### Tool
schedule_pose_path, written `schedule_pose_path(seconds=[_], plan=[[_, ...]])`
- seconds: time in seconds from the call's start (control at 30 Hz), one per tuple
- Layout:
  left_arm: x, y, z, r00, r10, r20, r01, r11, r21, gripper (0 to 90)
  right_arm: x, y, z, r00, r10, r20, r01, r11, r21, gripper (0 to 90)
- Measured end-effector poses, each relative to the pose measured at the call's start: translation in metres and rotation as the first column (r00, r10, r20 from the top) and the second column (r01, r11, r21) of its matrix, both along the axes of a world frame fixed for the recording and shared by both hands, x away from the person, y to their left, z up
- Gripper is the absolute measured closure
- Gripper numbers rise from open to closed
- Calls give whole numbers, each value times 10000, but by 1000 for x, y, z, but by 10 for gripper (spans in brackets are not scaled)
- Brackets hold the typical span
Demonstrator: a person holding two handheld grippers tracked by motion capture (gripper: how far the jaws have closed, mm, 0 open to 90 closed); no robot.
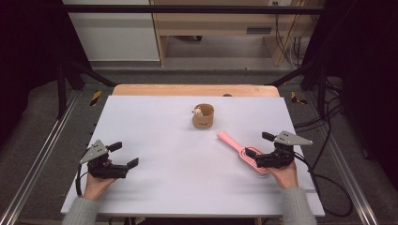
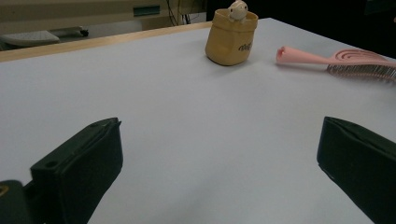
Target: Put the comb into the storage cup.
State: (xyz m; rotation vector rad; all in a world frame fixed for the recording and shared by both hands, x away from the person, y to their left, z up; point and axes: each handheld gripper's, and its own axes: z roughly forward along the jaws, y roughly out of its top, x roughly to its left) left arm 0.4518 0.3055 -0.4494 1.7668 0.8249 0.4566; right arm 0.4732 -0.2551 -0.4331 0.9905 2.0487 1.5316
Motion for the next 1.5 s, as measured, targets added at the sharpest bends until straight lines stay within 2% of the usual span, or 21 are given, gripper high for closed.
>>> schedule_pose_path(seconds=[0.17,0.43,0.53,0.7,0.77,0.8,1.0,1.2,1.37,1.5], plan=[[0,0,0,10000,-2,-20,2,10000,10,2,1,7,3,9999,-101,-67,99,9997,-212,27],[0,0,0,10000,-20,-15,20,10000,13,3,2,11,6,9996,-152,-247,141,9989,-457,117],[0,-1,0,10000,-21,-15,21,10000,31,3,3,14,8,9997,-157,-206,146,9986,-510,178],[0,-1,0,10000,-18,-16,18,10000,51,3,6,23,11,9994,-265,-244,242,9957,-893,272],[0,-1,0,10000,-14,-13,14,10000,49,3,7,27,12,9993,-371,-103,356,9926,-1160,341],[0,-1,0,10000,-4,-15,5,10000,69,3,7,30,12,9992,-393,-87,379,9910,-1280,346],[1,-1,-1,10000,-1,-49,2,9999,103,3,11,43,11,9988,-410,-281,356,9844,-1723,453],[1,-1,-1,10000,14,-40,-14,10000,83,3,16,51,9,9962,-642,-594,532,9839,-1707,571],[1,-1,-1,10000,33,-41,-32,9999,107,3,21,61,10,9946,-700,-761,559,9833,-1733,627],[1,0,-1,10000,68,-30,-68,9999,102,3,26,65,11,9897,-930,-1091,744,9838,-1633,696]])
